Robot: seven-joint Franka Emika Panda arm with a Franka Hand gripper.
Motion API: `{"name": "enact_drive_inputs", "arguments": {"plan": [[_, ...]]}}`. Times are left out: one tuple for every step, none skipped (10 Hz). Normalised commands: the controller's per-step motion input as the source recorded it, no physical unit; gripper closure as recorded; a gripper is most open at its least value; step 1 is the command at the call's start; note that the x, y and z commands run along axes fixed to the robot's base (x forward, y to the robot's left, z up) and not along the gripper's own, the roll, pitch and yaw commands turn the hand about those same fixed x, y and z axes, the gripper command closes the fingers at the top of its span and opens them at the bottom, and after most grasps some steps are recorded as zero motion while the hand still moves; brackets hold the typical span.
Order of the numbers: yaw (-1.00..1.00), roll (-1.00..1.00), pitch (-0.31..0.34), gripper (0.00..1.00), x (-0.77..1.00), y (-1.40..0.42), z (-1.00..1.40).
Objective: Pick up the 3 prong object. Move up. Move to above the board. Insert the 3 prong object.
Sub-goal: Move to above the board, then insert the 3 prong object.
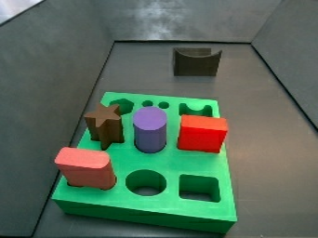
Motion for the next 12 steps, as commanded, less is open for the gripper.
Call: {"name": "enact_drive_inputs", "arguments": {"plan": [[0.00,0.02,0.124,1.00,0.22,-0.69,0.10],[0.00,0.02,0.124,1.00,0.19,-0.50,0.08],[0.01,0.04,0.104,1.00,0.12,-0.26,0.05],[-0.26,0.00,0.000,1.00,0.04,0.21,-0.69],[-0.37,0.00,0.000,1.00,0.00,0.19,-0.89],[-0.71,0.03,-0.010,1.00,0.00,0.01,-1.00],[-0.85,0.00,0.000,1.00,0.13,0.00,-1.00],[-0.81,0.00,-0.084,1.00,0.10,-0.08,-0.91],[-0.78,0.00,-0.066,1.00,0.15,-0.09,-0.97],[-0.75,0.00,-0.051,1.00,0.15,-0.11,-0.99],[-0.83,0.00,-0.090,1.00,0.05,-0.10,-0.96],[-1.00,0.00,-0.043,1.00,0.00,0.00,-0.93]]}}
